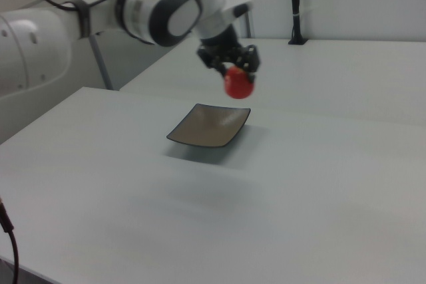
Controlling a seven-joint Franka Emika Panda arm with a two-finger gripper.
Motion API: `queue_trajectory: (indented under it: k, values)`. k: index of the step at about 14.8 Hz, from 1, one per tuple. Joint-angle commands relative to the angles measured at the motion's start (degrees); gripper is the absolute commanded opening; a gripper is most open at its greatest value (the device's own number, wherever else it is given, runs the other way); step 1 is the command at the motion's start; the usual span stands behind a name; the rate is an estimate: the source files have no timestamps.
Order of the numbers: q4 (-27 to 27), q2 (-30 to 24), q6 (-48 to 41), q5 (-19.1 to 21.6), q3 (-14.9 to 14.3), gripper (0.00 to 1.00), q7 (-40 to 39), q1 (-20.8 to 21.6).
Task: Apples placed on a ceramic plate
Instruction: 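Lift the apple and carry it over the brown square plate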
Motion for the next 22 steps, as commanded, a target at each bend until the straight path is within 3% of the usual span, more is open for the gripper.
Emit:
queue_trajectory:
  k: [1,8,12,17,22]
  values:
    - [-9.11,-6.41,0.29,0.71,-0.97,0.0,5.12,5.79]
    - [-8.59,-1.86,2.31,0.63,-0.97,0.0,8.82,11.08]
    - [-8.59,2.88,11.61,-0.25,-0.45,0.0,14.7,12.74]
    - [-7.1,10.01,20.93,-0.96,-0.53,0.0,16.29,15.21]
    - [-6.22,17.21,31.73,-8.41,-0.53,0.01,22.87,17.23]
